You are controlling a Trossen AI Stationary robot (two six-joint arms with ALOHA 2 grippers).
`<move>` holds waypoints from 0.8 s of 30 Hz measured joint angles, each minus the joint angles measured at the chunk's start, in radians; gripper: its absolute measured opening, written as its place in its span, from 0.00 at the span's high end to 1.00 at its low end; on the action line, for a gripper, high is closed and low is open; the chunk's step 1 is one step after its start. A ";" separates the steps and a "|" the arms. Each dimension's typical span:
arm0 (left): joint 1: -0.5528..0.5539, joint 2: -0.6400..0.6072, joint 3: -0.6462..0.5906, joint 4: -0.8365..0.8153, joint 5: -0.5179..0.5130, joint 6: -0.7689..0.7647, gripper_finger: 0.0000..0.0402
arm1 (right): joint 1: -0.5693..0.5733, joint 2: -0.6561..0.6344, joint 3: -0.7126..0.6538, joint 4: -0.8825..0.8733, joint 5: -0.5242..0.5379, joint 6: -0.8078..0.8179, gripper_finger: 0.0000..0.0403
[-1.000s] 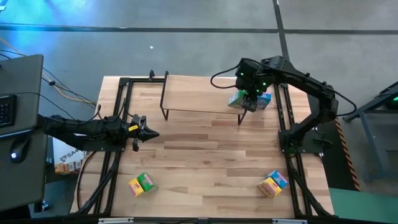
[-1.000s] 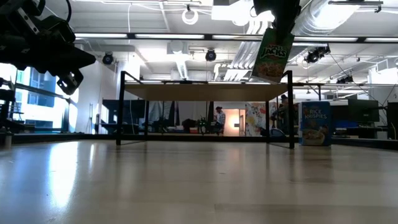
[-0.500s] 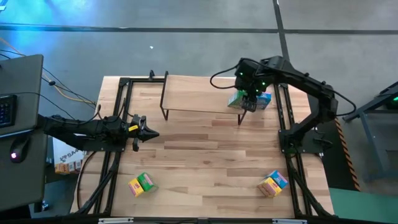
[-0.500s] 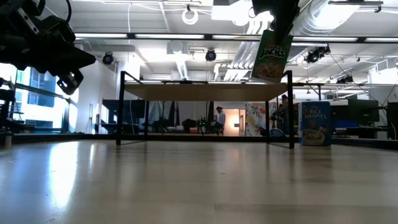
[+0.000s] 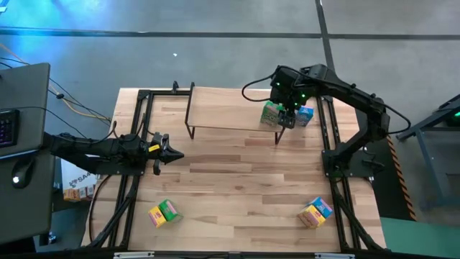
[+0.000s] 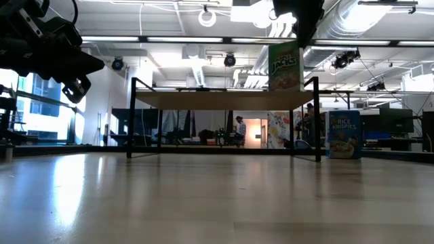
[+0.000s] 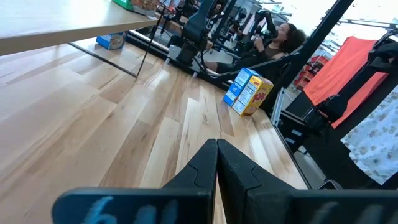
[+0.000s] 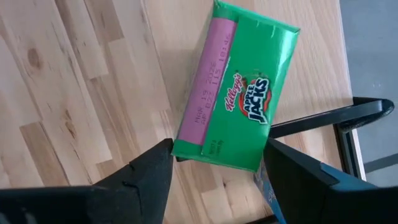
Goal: Stack cereal on shelf
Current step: Put the top green cereal box on the shelf
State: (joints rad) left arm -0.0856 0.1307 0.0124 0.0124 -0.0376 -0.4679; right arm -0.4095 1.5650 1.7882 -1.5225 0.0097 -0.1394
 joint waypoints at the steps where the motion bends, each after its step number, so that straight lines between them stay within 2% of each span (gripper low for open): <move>1: 0.000 0.000 0.000 0.000 0.000 0.000 0.99 | -0.003 0.000 0.000 -0.004 0.000 0.000 0.44; 11: 0.000 0.000 0.000 0.000 0.000 0.000 0.99 | -0.010 -0.003 0.000 -0.049 -0.010 0.000 0.44; 17: 0.000 0.000 0.000 0.000 0.000 0.000 0.99 | -0.010 -0.021 0.000 -0.049 0.063 0.000 0.44; 24: 0.000 0.000 0.000 0.000 0.000 0.000 0.99 | -0.034 -0.074 0.000 -0.049 0.068 0.025 0.44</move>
State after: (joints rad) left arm -0.0853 0.1307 0.0124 0.0124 -0.0372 -0.4679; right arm -0.4431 1.4915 1.7885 -1.5711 0.0773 -0.1145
